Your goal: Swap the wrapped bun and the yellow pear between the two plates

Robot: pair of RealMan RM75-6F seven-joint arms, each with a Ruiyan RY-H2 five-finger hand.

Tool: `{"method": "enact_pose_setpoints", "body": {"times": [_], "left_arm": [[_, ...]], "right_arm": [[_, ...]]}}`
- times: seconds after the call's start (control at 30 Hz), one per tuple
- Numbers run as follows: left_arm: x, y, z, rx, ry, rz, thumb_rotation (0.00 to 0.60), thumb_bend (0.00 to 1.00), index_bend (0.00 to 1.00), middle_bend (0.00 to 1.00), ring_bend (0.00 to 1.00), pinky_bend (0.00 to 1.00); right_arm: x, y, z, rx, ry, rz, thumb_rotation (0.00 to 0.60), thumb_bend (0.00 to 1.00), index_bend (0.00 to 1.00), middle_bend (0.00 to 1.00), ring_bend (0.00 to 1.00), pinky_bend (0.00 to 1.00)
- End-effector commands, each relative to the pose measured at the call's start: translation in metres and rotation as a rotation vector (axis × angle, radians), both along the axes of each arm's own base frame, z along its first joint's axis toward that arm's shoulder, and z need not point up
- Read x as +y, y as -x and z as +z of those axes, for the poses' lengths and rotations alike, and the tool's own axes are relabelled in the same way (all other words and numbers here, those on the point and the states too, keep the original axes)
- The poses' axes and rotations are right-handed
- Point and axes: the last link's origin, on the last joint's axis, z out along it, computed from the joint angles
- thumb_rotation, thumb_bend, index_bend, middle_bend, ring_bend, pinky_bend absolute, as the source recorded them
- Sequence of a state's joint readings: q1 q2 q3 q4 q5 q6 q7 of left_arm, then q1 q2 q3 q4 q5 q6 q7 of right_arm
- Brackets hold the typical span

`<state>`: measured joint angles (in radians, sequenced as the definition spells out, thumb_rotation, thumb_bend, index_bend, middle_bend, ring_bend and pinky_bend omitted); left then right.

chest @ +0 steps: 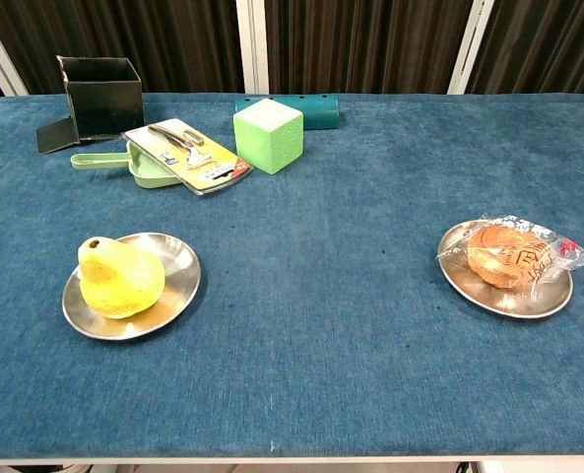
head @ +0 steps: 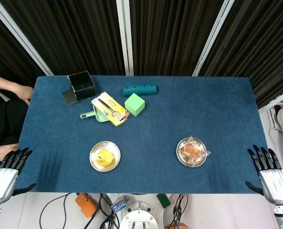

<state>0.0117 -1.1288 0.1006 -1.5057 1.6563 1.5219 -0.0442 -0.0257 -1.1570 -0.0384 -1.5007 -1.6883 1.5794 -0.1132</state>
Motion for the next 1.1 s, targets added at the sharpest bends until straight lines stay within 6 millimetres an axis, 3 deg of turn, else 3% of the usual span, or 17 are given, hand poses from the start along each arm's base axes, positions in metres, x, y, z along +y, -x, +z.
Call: {"method": "enact_pose_setpoints", "body": {"times": [0.03, 0.27, 0.5, 0.63, 0.8, 1.0, 1.1], "left_arm": [[0.002, 0.0, 0.0, 0.002, 0.0, 0.003, 0.6, 0.06, 0.0, 0.02, 0.0, 0.06], [0.0, -0.001, 0.001, -0.002, -0.01, 0.0, 0.6, 0.06, 0.0, 0.02, 0.0, 0.06], [0.0, 0.0, 0.004, -0.005, -0.024, 0.005, 0.6, 0.06, 0.0, 0.02, 0.0, 0.06], [0.001, 0.001, 0.006, -0.008, -0.035, 0.012, 0.6, 0.06, 0.0, 0.02, 0.0, 0.06], [0.003, 0.003, 0.007, -0.01, -0.039, 0.024, 0.6, 0.06, 0.0, 0.02, 0.0, 0.06], [0.003, 0.003, 0.008, -0.013, -0.043, 0.029, 0.6, 0.06, 0.0, 0.02, 0.0, 0.06], [0.003, 0.003, 0.007, -0.014, -0.041, 0.028, 0.6, 0.06, 0.0, 0.02, 0.0, 0.06]], "right_arm": [[-0.003, -0.001, -0.002, 0.006, -0.002, -0.001, 0.6, 0.16, 0.0, 0.0, 0.0, 0.0], [-0.022, -0.01, -0.014, -0.009, -0.078, 0.031, 0.6, 0.16, 0.0, 0.0, 0.0, 0.0], [-0.085, -0.049, -0.041, 0.06, -0.234, 0.105, 0.6, 0.16, 0.0, 0.0, 0.0, 0.0], [-0.114, -0.077, -0.068, 0.125, -0.307, 0.148, 0.6, 0.16, 0.0, 0.0, 0.0, 0.0], [-0.128, -0.095, -0.097, 0.186, -0.386, 0.174, 0.6, 0.21, 0.0, 0.0, 0.0, 0.0], [-0.134, -0.096, -0.118, 0.228, -0.436, 0.152, 0.6, 0.23, 0.0, 0.0, 0.0, 0.0], [-0.138, -0.095, -0.126, 0.229, -0.457, 0.144, 0.6, 0.27, 0.05, 0.0, 0.0, 0.0]]}}
